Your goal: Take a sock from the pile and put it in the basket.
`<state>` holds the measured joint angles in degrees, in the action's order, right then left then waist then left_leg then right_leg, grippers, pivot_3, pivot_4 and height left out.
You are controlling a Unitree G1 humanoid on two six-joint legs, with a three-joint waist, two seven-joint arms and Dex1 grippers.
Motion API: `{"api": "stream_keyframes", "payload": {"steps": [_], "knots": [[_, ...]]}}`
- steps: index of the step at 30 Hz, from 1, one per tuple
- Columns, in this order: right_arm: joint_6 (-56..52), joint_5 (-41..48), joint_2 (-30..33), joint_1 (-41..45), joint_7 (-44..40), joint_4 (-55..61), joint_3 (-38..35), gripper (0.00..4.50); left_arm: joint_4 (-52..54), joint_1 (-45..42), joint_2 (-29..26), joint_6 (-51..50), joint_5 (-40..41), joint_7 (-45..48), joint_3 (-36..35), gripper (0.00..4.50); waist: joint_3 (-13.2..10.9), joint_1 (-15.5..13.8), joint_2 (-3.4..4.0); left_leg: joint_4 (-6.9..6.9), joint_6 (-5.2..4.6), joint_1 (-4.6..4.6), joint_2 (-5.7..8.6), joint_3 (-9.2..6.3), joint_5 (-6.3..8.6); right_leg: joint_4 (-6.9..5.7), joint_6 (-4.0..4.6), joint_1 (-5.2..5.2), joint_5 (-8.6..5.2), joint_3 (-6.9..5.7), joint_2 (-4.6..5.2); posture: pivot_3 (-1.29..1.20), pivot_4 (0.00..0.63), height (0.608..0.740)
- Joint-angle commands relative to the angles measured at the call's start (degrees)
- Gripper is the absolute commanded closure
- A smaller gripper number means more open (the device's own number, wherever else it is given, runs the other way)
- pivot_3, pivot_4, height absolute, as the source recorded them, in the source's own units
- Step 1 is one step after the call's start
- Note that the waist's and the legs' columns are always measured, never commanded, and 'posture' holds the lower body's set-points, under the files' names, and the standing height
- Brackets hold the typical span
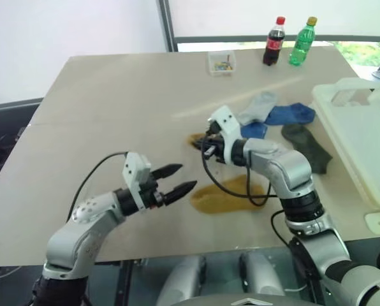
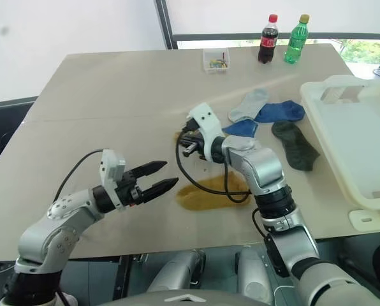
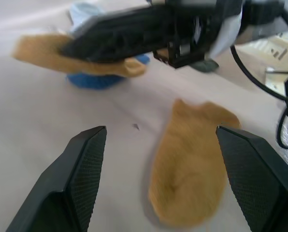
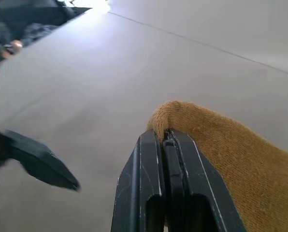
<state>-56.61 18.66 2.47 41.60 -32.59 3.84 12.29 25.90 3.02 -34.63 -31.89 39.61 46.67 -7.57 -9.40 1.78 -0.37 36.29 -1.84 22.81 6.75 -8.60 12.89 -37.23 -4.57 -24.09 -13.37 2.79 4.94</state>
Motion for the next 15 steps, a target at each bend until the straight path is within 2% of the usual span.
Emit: {"api": "stream_keyframes", "payload": {"steps": [1,9,14,15], "knots": [[0.77,1.37,-1.94,0.47,-1.49,-2.72,2.11,4.45,3.41,2.66,-2.05,-0.85,3.24,2.37,-2.76,0.66,-0.01,0.19,0.01,0.0,-0.02,-0.01,0.0,0.0,0.01,-0.01,0.0,0.0,0.0,0.0,0.0,0.0,0.15,0.74],[1.23,2.74,-6.51,1.67,-5.25,-11.86,5.52,4.45,5.89,7.2,-4.31,-1.46,6.01,4.46,-4.58,0.66,-0.01,0.54,0.03,-0.01,-0.09,-0.06,0.0,0.02,0.06,-0.13,0.01,-0.04,-0.01,0.03,-0.01,0.0,0.15,0.74],[6.46,0.13,-7.95,2.95,-5.79,-17.01,7.39,4.45,6.64,8.09,-4.79,-1.57,6.96,4.2,-5.18,0.66,-0.01,0.58,0.03,-0.01,-0.14,-0.07,0.0,0.02,0.09,-0.15,0.01,-0.08,-0.01,0.03,-0.02,0.0,0.15,0.74],[7.3,-0.18,-7.95,2.98,-6.03,-17.66,7.66,4.17,6.76,8.18,-4.79,-1.65,7.05,4.0,-5.26,0.66,-0.01,0.59,0.03,-0.01,-0.14,-0.08,0.0,0.02,0.1,-0.15,0.01,-0.08,-0.01,0.03,-0.02,0.0,0.15,0.74]]}}
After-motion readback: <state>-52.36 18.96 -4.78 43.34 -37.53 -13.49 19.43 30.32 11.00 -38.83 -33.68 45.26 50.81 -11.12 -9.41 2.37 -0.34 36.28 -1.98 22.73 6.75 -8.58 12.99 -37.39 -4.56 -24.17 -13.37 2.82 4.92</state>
